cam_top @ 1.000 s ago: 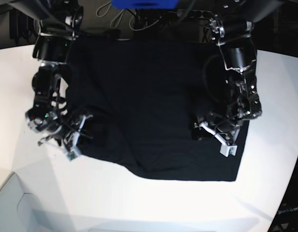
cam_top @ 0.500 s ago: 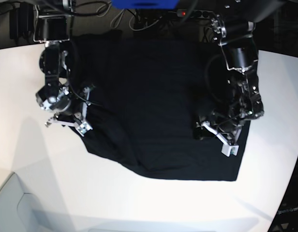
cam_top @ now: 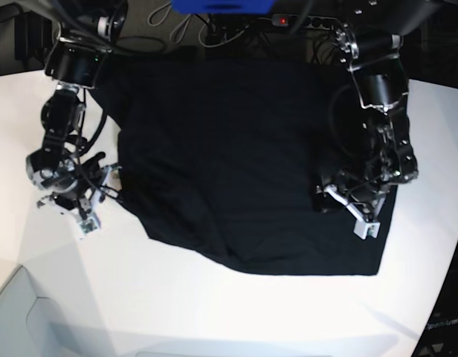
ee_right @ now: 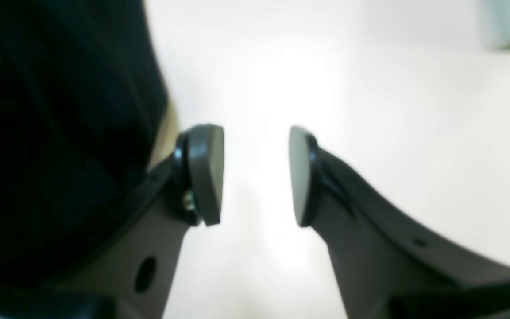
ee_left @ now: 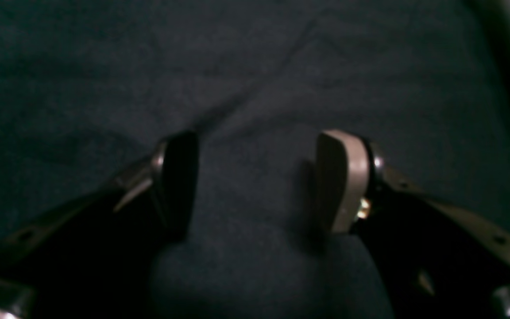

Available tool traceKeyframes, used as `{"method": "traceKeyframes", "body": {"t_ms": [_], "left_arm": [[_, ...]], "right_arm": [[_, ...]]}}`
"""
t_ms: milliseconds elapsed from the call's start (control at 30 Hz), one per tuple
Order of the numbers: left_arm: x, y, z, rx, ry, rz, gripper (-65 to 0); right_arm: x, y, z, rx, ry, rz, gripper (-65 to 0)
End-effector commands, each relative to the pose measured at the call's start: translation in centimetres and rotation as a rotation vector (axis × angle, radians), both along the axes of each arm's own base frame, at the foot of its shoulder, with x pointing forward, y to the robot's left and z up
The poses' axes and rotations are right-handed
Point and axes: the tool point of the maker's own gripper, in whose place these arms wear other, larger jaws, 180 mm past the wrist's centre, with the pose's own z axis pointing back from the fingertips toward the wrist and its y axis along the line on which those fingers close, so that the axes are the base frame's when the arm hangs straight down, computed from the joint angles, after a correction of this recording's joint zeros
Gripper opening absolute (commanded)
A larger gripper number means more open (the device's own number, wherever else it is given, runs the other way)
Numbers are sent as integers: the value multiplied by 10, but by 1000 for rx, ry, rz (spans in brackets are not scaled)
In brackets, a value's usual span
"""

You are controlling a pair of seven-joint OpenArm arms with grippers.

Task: Layout the t-shirt on the table in an organized manner, then fold the t-shirt properly
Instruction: 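Regrasp the shirt edge with the right gripper and drag it away from the left gripper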

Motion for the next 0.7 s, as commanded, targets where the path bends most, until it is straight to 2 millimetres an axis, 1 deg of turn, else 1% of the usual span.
{"method": "traceKeyframes", "body": {"t_ms": [0, 33, 67, 100, 167, 200, 233, 300, 333, 433, 567, 667], "left_arm": [[-13, 11, -14, 57, 92, 10, -236], [-13, 11, -14, 57, 92, 10, -236], [-13, 12, -13, 58, 90, 10, -236], [-13, 12, -11, 61, 85, 12, -236], [-10, 13, -7, 66, 71, 12, -236], [-10, 13, -6, 67, 68, 12, -236], [-10, 12, -6, 66, 67, 11, -236], [-10, 13, -6, 68, 67, 12, -236], [-10, 13, -6, 68, 67, 12, -236], [-10, 13, -6, 68, 68, 12, -236], [-15, 11, -11, 65, 79, 10, -236], [-15, 11, -11, 65, 79, 10, -236]], "right_arm": [[14, 0, 6, 15, -24, 1, -425], [13, 3, -4, 33, 7, 3, -425], [13, 7, -10, 42, 26, 10, -425], [13, 12, -14, 44, 40, 25, -425], [14, 21, -15, 35, 45, 57, -425], [16, 26, -13, 29, 39, 72, -425], [18, 35, -10, 28, 31, 94, -425], [16, 50, -9, 31, 21, 127, -422], [16, 54, -7, 26, 12, 140, -421], [20, 82, 2, 34, -16, 199, -421], [34, 102, 23, 98, -119, 210, -420], [40, 119, 34, 162, -186, 215, -419]]}}
